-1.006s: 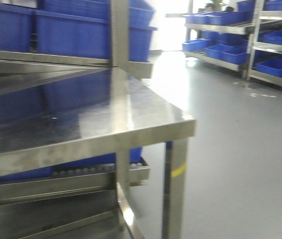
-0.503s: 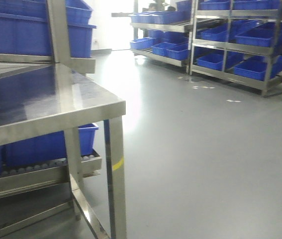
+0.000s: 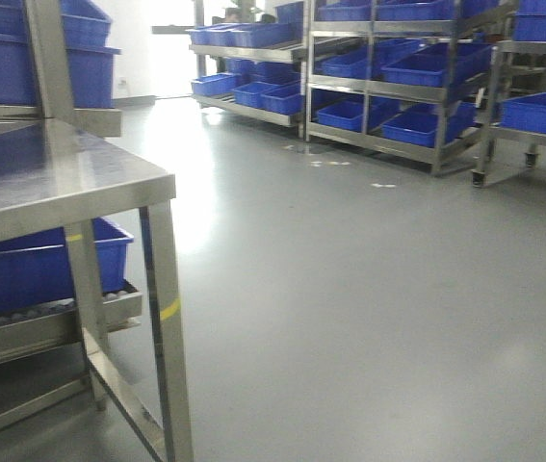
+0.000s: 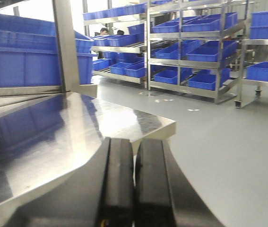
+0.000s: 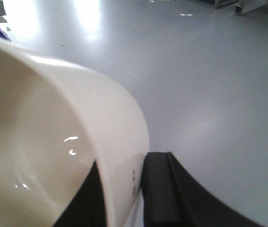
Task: Move white bin to right shelf second layer
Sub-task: 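Turn the base away from the table, holding the bin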
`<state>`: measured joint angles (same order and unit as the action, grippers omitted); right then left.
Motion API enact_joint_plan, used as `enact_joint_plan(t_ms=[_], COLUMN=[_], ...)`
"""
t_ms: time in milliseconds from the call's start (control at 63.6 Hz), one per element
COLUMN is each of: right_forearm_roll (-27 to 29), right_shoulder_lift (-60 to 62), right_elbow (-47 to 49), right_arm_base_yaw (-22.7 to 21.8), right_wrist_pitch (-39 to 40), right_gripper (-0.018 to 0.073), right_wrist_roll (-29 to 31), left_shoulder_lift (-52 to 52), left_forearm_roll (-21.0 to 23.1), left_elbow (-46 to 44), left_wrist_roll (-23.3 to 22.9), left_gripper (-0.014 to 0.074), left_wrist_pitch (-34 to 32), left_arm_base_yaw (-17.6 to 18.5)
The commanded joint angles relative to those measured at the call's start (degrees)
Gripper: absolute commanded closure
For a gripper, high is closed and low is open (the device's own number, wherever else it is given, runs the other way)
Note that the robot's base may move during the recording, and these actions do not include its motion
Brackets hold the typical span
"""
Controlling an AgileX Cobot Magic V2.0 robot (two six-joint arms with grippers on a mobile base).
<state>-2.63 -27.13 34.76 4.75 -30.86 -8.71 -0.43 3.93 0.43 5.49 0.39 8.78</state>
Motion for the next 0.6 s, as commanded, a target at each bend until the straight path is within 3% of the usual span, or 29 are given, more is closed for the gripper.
enact_joint_plan(t_ms=[0, 582], right_forearm_roll=[-0.31, -0.31], right_shoulder_lift=[-0.1, -0.1], right_elbow=[1.69, 1.69], right_arm_base_yaw=[-0.32, -0.32], right_wrist_pitch=[6.16, 6.17], right_gripper=[0.0503, 0.0503], right_wrist_roll=[0.24, 0.24], left_shoulder_lift=[-0.76, -0.76], left_forearm_roll=[0.29, 0.29], left_elbow=[1.9, 1.9], left_wrist_roll=[-0.43, -0.43], left_gripper=[0.0512, 0.0512], left_wrist_pitch=[-5.0, -5.0], left_arm_base_yaw=[0.15, 0.15])
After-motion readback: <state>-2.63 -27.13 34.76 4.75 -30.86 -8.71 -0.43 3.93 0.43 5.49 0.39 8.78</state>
